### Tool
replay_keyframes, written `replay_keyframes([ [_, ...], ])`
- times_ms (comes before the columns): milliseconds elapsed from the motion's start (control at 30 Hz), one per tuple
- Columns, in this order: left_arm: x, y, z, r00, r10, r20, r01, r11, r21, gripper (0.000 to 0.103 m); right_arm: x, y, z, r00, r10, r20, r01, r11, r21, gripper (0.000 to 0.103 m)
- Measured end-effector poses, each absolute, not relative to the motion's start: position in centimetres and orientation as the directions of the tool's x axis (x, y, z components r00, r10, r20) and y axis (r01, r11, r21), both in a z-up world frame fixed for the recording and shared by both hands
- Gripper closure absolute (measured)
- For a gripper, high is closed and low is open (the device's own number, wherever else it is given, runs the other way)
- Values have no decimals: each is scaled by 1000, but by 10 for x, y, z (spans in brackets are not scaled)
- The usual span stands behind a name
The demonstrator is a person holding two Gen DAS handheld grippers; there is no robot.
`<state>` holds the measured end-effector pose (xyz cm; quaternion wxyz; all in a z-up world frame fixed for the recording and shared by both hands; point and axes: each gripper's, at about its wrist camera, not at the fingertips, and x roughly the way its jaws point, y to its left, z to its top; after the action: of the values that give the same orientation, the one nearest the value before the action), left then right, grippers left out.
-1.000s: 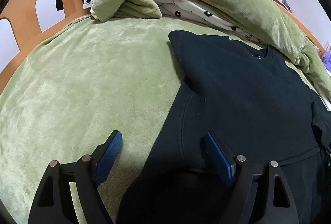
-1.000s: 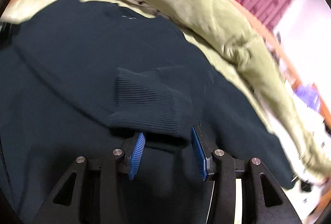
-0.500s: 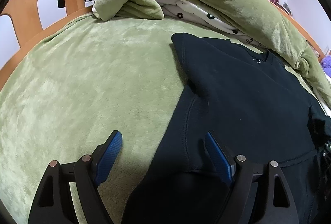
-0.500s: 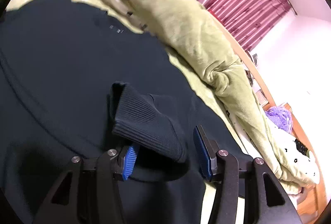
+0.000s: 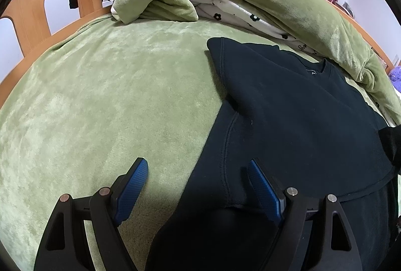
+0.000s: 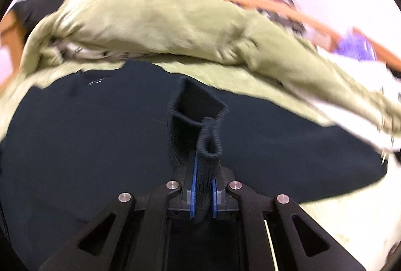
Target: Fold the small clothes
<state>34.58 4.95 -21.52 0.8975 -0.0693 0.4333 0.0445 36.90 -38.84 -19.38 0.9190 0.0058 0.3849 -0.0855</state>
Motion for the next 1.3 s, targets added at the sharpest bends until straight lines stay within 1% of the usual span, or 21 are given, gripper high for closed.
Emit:
replay_keyframes([
  [33,346,50,-215,621,19,-784,-138,987,-85,22,371,-396,-197,672,-158,-724,183,982,-45,90],
  [100,345,48,-216,621,20,-783,-133,988,-80,22,372,-408,-205,643,-169,-747,213,976,-37,79],
  [133,345,47,-216,621,21,-784,-131,988,-78,22,371,-415,-209,633,-161,-758,225,974,-19,77],
  [167,345,46,-217,620,21,-784,-127,989,-74,22,371,-422,-212,626,-156,-764,234,972,-7,72],
  [267,345,42,-219,618,29,-786,-120,991,-58,22,366,-439,-218,606,-159,-780,260,966,5,66],
  [300,345,41,-220,617,31,-786,-118,992,-54,22,363,-447,-216,607,-158,-779,273,962,18,63],
  [367,345,40,-222,617,34,-786,-115,992,-47,22,355,-464,-211,614,-162,-772,303,952,42,58],
  [433,346,38,-222,620,30,-784,-105,993,-45,22,344,-489,-205,621,-188,-761,356,933,60,56],
  [533,348,35,-224,619,10,-785,-88,995,-56,22,324,-540,-198,629,-204,-750,421,900,109,49],
  [567,348,34,-225,620,3,-784,-83,995,-62,22,320,-551,-197,628,-212,-749,436,892,114,43],
  [600,349,33,-225,621,3,-784,-82,995,-61,22,313,-568,-197,625,-223,-748,459,880,121,31],
  [667,349,31,-225,626,8,-780,-79,995,-53,22,300,-601,-200,624,-235,-745,498,855,147,21],
  [833,347,26,-218,654,30,-756,-79,996,-29,22,287,-662,-219,606,-237,-759,547,817,182,21],
  [1000,351,23,-218,653,67,-754,-103,995,-1,22,291,-703,-253,603,-130,-787,572,759,313,20],
  [1067,353,24,-220,651,74,-756,-112,994,0,22,293,-711,-258,624,-115,-773,576,736,356,20],
  [1233,354,27,-221,648,73,-758,-126,992,-12,22,306,-723,-259,637,-116,-762,601,695,396,19],
  [1267,353,27,-220,648,73,-758,-127,992,-13,22,310,-724,-259,634,-129,-762,607,693,388,21],
  [1300,353,27,-220,648,74,-758,-128,992,-13,22,311,-725,-258,633,-141,-761,611,695,380,33],
])
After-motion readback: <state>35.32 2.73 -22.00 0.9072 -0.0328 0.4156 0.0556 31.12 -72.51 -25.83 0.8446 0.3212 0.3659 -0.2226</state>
